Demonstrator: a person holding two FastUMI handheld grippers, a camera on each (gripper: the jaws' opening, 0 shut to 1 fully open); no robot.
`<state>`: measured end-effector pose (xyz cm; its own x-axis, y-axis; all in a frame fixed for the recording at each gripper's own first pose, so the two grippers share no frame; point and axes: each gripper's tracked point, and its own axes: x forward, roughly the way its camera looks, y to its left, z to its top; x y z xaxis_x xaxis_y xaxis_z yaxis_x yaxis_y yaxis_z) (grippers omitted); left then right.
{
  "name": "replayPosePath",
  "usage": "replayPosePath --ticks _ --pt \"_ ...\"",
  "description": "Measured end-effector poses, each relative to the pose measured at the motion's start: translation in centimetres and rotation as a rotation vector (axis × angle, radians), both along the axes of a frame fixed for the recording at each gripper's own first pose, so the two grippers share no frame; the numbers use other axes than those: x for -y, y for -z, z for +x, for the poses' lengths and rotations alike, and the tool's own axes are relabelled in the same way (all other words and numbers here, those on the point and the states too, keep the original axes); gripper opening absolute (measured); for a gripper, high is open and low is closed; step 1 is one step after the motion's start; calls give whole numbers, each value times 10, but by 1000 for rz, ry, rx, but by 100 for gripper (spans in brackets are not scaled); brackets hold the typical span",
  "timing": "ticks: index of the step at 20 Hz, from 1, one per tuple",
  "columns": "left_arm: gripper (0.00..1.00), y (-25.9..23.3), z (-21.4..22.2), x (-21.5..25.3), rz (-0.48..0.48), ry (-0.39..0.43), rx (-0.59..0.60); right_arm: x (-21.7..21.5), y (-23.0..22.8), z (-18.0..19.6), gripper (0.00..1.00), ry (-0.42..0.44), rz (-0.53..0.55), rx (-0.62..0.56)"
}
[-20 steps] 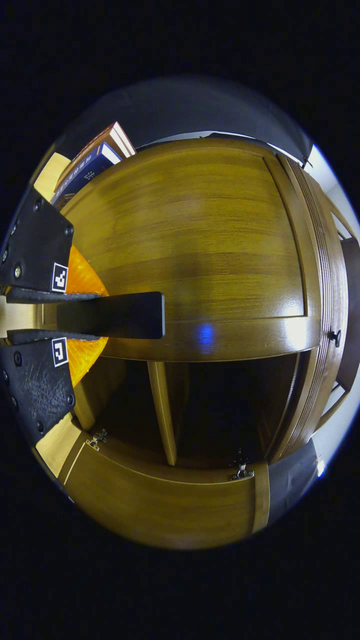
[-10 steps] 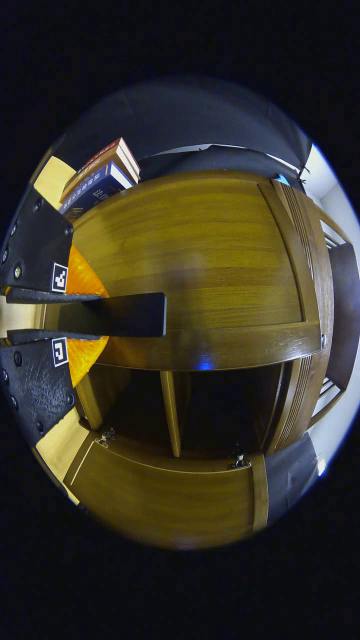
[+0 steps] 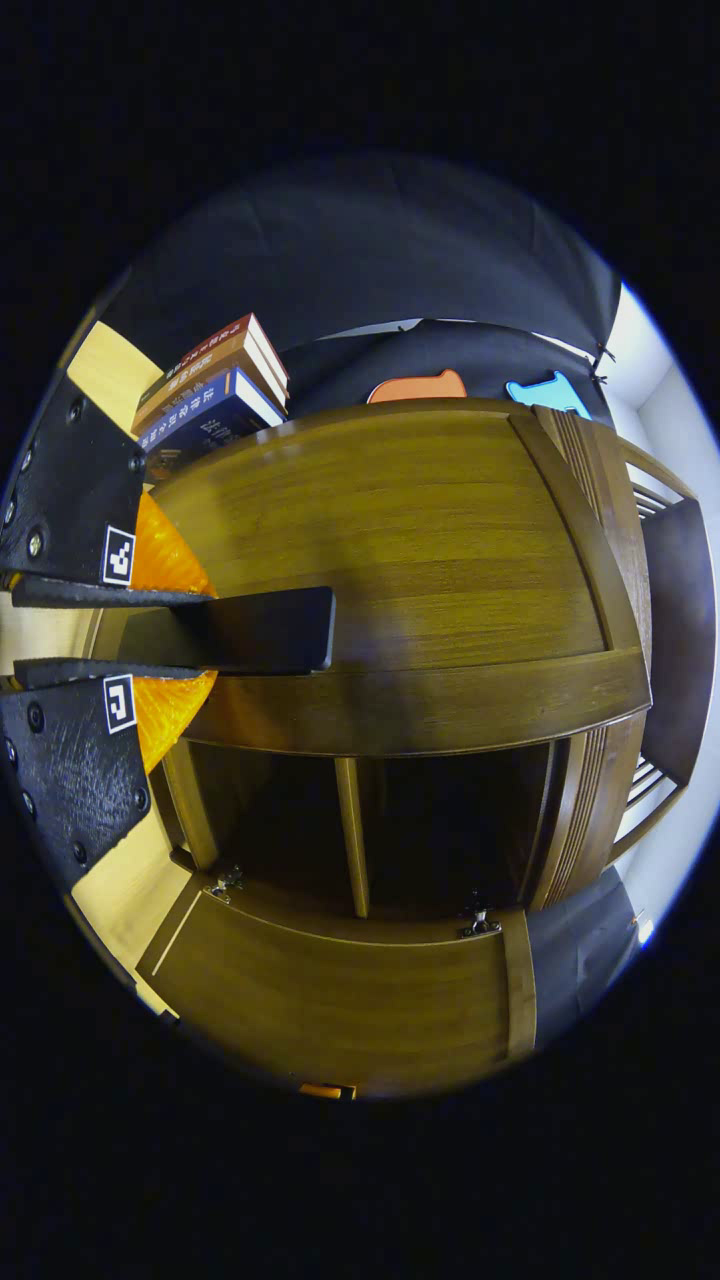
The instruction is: Open the right door of the double-door shoe cabinet with the right hand, and open the left door with the left hand.
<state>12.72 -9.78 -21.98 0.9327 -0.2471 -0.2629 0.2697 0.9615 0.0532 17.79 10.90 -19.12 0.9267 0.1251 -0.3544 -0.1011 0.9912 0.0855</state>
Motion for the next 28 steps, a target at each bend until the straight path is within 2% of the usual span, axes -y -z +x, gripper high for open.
replayPosePath --ticks 12,16,20,22,23,24,25,26,27,28 --pt "18 -4 -38 -54 21 -132 -1 -23 4 -1 70 -132 36 -21" --pt "17 -6 -52 -91 -12 -220 -11 -29 3 -1 70 -163 28 -14" --pt "17 -2 -59 -136 18 -323 -12 -35 3 1 70 -186 25 -22" --pt "16 -5 -60 -148 -15 -341 -19 -38 1 1 70 -202 26 -22" --pt "25 -4 -61 -149 -35 -339 -29 -39 0 0 72 -207 24 -17" --pt "13 -4 -61 -151 -38 -334 -23 -39 -1 0 72 -209 21 -13" --pt "12 -2 -60 -152 -34 -325 -27 -40 -2 1 70 -211 18 -11" --pt "13 -3 -61 -153 -26 -318 -23 -39 -2 1 70 -210 15 -12" --pt "26 -4 -60 -154 -20 -312 -25 -40 -2 1 70 -211 12 -13" --pt "12 -4 -61 -156 -17 -310 -21 -39 -2 1 70 -209 8 -16"
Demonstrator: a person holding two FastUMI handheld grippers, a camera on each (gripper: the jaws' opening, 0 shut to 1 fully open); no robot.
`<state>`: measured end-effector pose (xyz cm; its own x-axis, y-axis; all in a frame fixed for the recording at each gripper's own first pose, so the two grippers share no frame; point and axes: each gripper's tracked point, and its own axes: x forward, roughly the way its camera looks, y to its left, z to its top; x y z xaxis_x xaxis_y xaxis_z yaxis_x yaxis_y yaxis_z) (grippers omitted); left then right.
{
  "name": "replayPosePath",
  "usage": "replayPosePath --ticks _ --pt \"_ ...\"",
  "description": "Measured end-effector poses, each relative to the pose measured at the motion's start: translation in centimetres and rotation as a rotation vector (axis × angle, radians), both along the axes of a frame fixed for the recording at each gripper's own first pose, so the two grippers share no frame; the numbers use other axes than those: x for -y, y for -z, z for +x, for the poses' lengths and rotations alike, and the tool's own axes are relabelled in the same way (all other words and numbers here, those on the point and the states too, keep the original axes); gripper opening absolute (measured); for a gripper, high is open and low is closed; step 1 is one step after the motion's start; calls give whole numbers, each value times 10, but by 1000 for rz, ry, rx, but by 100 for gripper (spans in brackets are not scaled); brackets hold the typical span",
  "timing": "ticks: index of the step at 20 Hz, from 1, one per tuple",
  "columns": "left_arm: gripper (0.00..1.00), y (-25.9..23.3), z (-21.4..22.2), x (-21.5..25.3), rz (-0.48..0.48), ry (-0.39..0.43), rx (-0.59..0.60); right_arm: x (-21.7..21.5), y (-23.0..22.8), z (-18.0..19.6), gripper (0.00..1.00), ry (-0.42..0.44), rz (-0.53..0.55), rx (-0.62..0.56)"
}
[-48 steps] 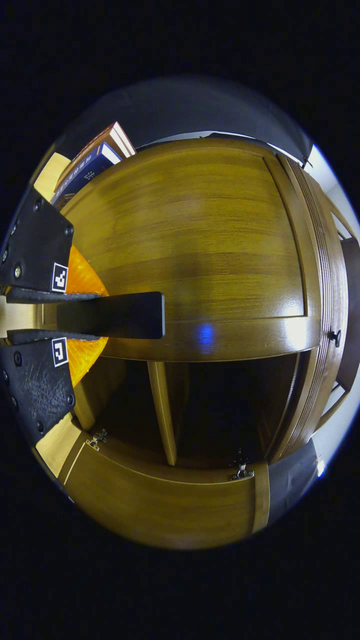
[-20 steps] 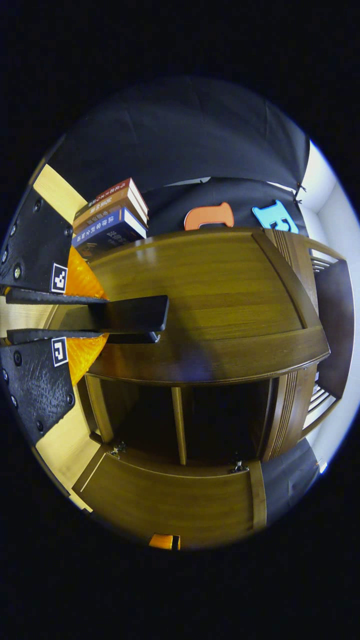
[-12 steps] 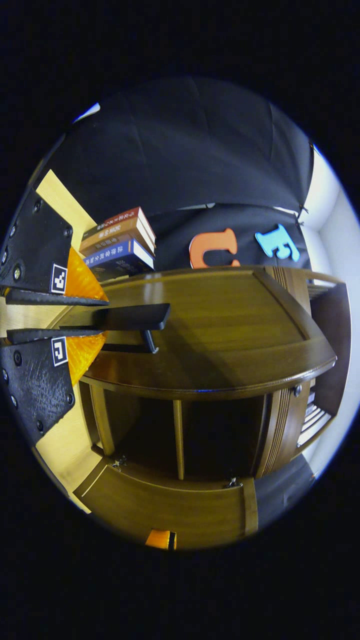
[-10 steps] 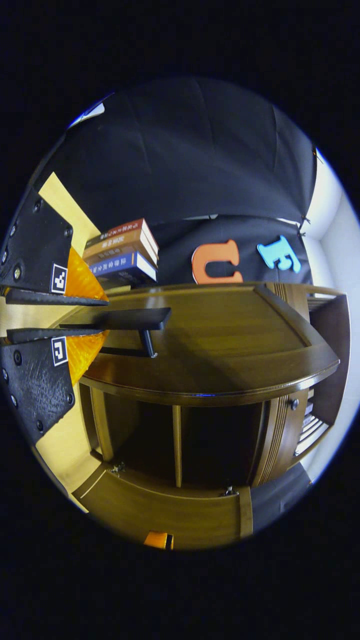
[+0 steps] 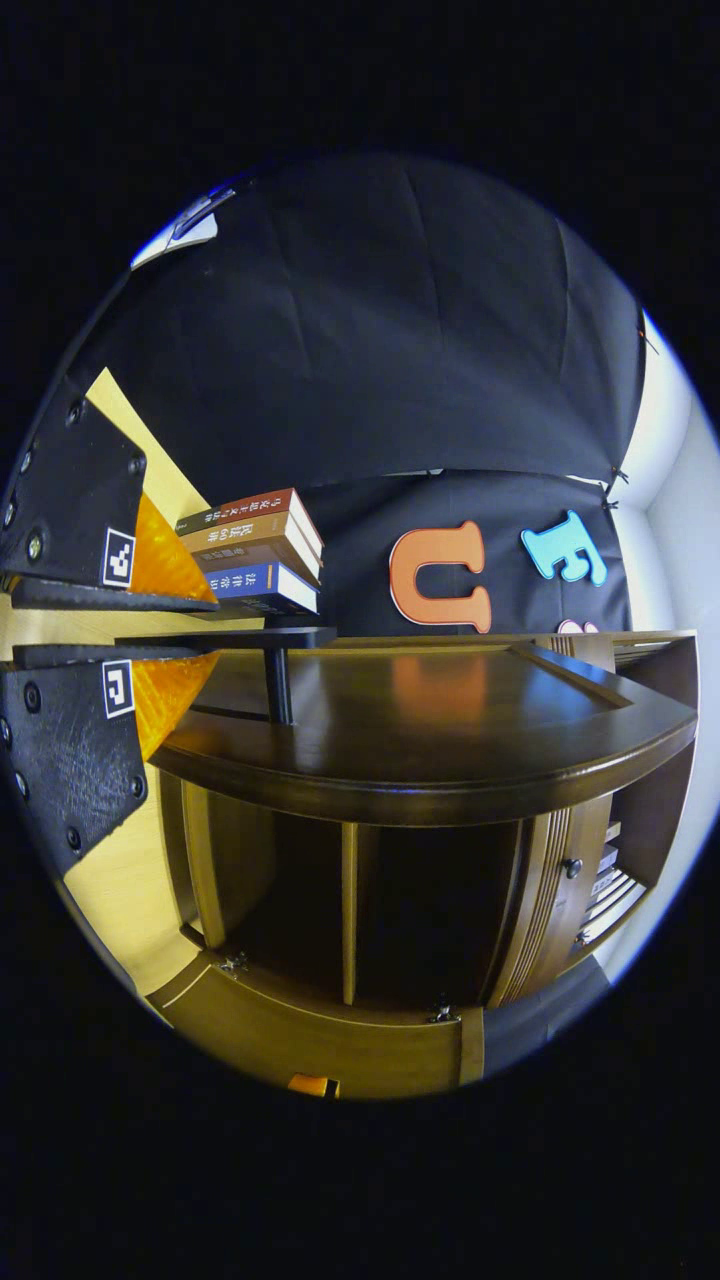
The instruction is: Open the right door of the double-door shoe cabinet with the right hand, and open the left door with the left hand.
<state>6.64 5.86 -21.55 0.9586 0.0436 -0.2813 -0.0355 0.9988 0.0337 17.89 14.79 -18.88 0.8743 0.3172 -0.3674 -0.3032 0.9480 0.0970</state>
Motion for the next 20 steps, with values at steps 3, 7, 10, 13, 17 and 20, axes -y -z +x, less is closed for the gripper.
replayPosePath --ticks 3,7,10,13,17,20 --pt "17 0 -1 -8 -16 7 -10 1 0 -1 70 4 -7 -8" --pt "17 -1 -3 -17 -28 39 -12 2 -1 -1 70 16 -13 -10" --pt "17 0 -4 -30 -80 57 -28 1 -1 -1 70 18 -11 -20" --pt "17 0 -7 -33 -72 84 -35 0 -1 -1 70 14 -16 -20" --pt "16 -4 -14 -51 -61 78 -34 -1 0 -3 70 -5 -24 -24" --pt "14 -5 -15 -56 -79 51 -35 -2 -1 -4 70 -16 -22 -22"
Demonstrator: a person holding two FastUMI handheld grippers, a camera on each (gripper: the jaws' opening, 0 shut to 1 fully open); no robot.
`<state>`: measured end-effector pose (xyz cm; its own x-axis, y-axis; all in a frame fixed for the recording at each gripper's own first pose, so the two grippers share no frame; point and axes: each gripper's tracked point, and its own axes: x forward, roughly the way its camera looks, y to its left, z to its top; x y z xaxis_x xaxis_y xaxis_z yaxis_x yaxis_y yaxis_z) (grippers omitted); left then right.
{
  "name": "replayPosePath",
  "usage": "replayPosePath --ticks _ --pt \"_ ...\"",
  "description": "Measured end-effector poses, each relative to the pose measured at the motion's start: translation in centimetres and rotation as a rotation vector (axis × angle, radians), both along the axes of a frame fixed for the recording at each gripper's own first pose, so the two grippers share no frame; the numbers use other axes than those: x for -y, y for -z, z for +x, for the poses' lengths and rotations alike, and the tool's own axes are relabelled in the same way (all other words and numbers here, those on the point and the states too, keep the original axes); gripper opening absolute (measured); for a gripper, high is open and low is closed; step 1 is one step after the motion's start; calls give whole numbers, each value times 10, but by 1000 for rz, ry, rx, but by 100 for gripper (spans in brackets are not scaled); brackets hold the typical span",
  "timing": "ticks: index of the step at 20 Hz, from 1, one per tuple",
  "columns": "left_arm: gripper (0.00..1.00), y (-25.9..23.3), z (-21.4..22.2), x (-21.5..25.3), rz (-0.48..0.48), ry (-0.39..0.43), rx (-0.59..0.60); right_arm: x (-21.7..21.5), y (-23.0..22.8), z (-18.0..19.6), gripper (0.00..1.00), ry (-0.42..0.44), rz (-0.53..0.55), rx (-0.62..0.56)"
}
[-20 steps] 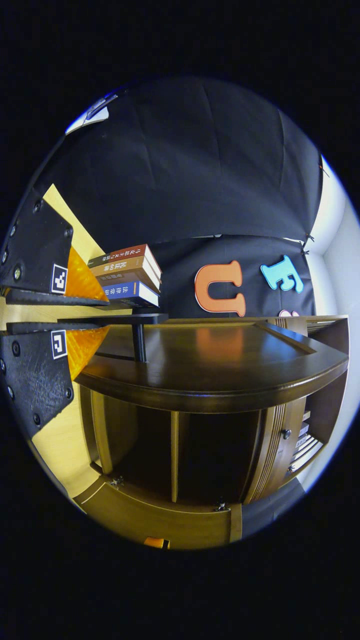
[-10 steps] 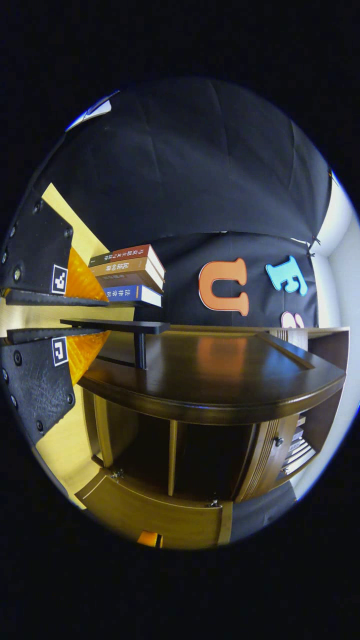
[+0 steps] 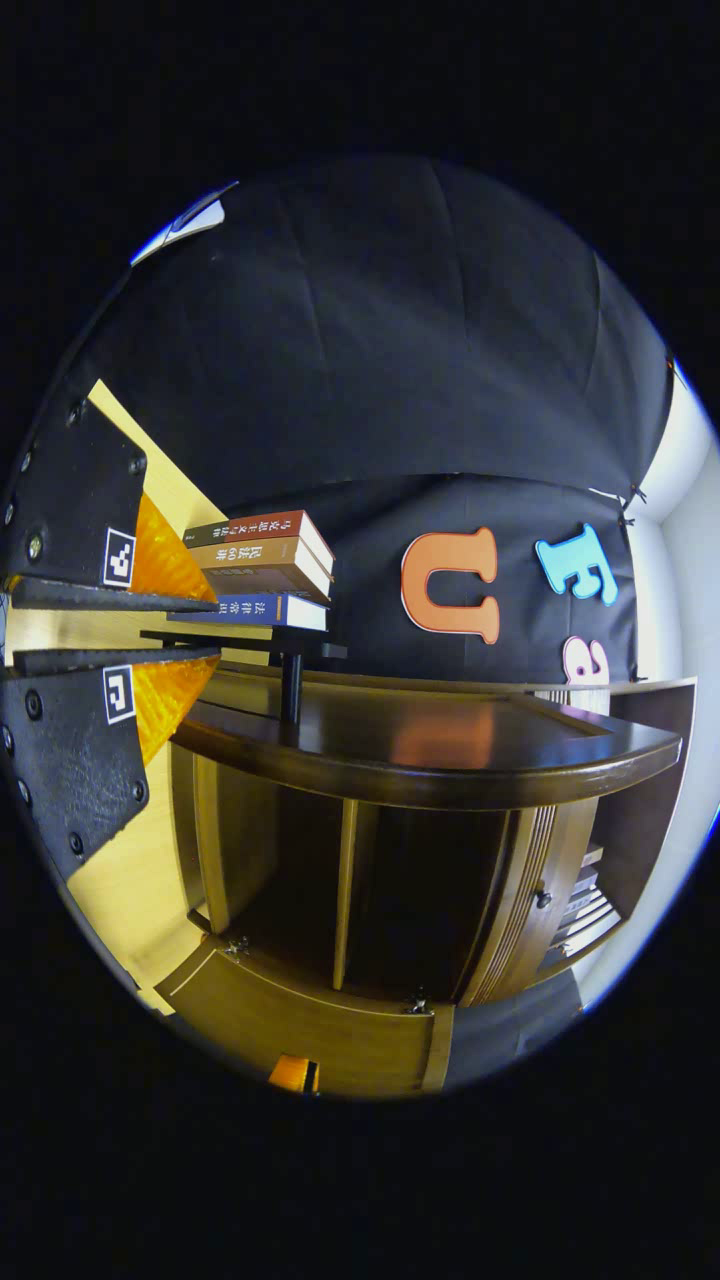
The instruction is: Open the right door of the double-door shoe cabinet with the right hand, and open the left door with the left hand.
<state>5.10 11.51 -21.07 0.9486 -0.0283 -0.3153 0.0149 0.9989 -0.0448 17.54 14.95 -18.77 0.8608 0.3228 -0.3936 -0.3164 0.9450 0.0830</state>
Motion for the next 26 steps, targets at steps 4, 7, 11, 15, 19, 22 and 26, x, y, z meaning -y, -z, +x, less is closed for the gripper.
replayPosePath --ticks 4,7,11,15,19,22,26 --pt "12 -2 -7 -13 85 -38 9 0 0 0 70 -5 3 10" --pt "9 -5 -12 -30 85 -94 4 1 0 0 70 -6 5 11" --pt "10 -19 -27 -33 75 -130 28 3 -1 0 70 4 12 8" --pt "11 -34 -36 -7 101 -99 60 7 -10 6 71 19 14 31" --pt "15 -56 -37 34 93 -36 120 13 -22 16 75 24 -1 96" --pt "21 -58 -32 70 102 35 122 16 -36 18 77 30 -10 147" --pt "47 -80 -14 118 98 111 161 30 -48 22 88 76 -27 190"
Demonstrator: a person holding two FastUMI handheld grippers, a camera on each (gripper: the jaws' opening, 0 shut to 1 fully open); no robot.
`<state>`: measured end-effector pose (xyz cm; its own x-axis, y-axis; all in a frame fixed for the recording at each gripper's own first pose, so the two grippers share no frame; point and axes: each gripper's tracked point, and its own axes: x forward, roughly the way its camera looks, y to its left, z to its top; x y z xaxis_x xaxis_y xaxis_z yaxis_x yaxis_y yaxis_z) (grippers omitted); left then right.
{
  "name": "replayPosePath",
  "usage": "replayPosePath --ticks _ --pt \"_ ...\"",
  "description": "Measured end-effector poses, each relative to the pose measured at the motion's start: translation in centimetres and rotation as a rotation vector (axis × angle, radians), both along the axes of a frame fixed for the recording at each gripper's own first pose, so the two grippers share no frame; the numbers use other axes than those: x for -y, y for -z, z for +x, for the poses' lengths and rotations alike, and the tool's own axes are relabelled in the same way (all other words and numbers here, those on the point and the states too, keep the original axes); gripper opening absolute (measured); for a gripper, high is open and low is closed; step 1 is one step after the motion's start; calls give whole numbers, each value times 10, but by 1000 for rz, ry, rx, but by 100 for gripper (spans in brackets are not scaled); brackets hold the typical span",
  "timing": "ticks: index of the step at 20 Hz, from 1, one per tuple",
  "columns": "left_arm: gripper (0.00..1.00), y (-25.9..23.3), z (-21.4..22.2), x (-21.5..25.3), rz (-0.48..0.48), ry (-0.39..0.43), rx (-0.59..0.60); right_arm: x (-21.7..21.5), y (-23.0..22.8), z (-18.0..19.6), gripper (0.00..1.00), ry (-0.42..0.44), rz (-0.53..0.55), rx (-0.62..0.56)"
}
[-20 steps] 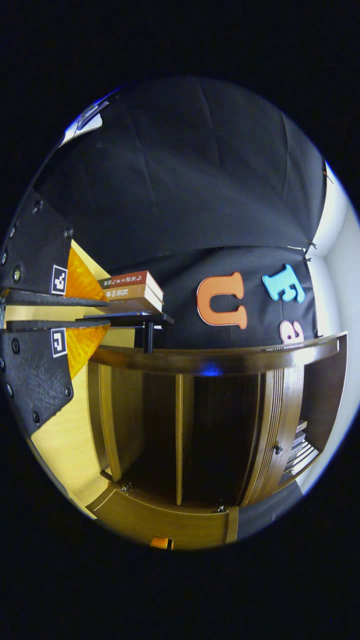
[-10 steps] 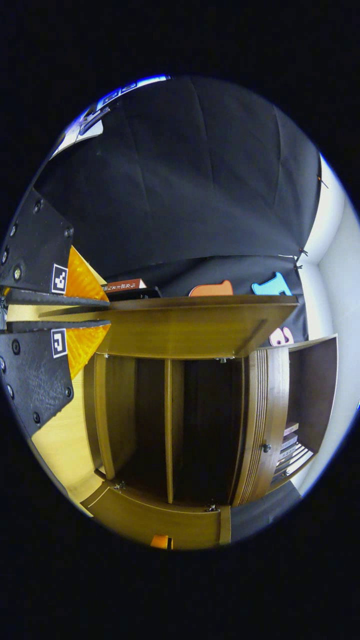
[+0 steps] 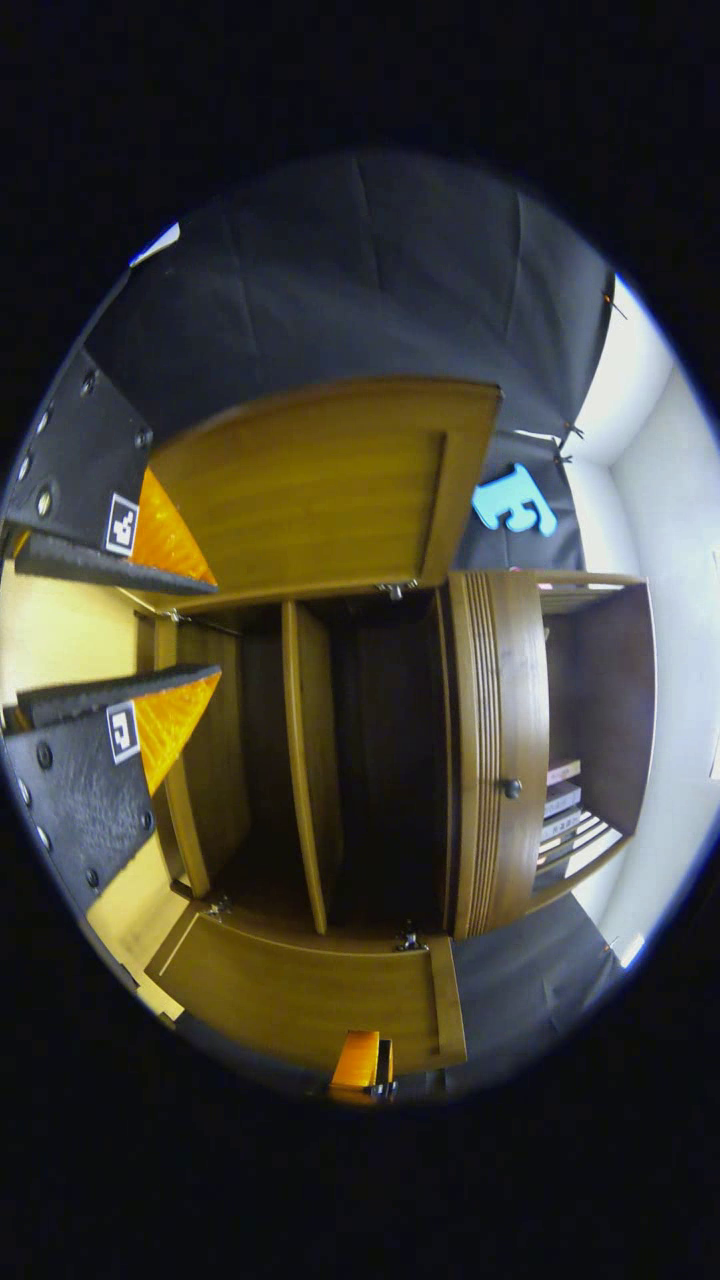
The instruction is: Open the right door of the double-door shoe cabinet with the right hand, and open the left door with the left hand.
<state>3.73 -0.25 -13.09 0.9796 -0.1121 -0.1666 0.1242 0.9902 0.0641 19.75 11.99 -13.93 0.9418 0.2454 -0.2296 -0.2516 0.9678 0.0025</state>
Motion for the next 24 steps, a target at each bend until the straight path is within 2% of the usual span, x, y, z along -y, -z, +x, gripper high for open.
replayPosePath --ticks 1,2,3,4,6,7,8,10,11,12,13,14,16,17,18,20,24 --pt "56 -5 6 14 -14 30 4 4 -3 2 83 13 -3 6" --pt "64 -10 10 24 -25 50 9 8 -6 4 89 31 -5 12" --pt "73 -17 13 31 -29 63 17 13 -8 5 86 48 -2 18" --pt "82 -24 18 38 -29 73 26 16 -12 6 92 67 4 25" --pt "85 -41 25 47 -15 70 54 21 -18 7 95 102 19 37" --pt "87 -51 28 53 -9 71 75 24 -22 8 91 114 24 47" --pt "89 -59 31 58 -8 72 96 24 -26 9 92 121 27 59" --pt "92 -74 33 71 -13 91 121 28 -34 13 95 135 26 86" --pt "100 -81 35 75 -13 97 131 29 -37 15 99 142 26 96" --pt "89 -88 34 77 -9 93 139 30 -40 16 97 149 26 103" --pt "90 -96 33 78 -7 90 143 32 -42 16 100 156 27 105" --pt "100 -102 32 81 -7 92 152 33 -44 17 98 160 28 104" --pt "100 -117 26 82 -1 88 183 32 -47 16 100 158 38 107" --pt "100 -124 23 83 -2 87 200 31 -49 16 98 157 41 110" --pt "96 -130 21 83 -6 86 210 32 -49 16 98 158 41 112" --pt "100 -137 18 83 -27 79 205 32 -50 17 100 159 38 112" --pt "96 -153 15 81 -61 69 221 31 -59 18 98 164 51 132"
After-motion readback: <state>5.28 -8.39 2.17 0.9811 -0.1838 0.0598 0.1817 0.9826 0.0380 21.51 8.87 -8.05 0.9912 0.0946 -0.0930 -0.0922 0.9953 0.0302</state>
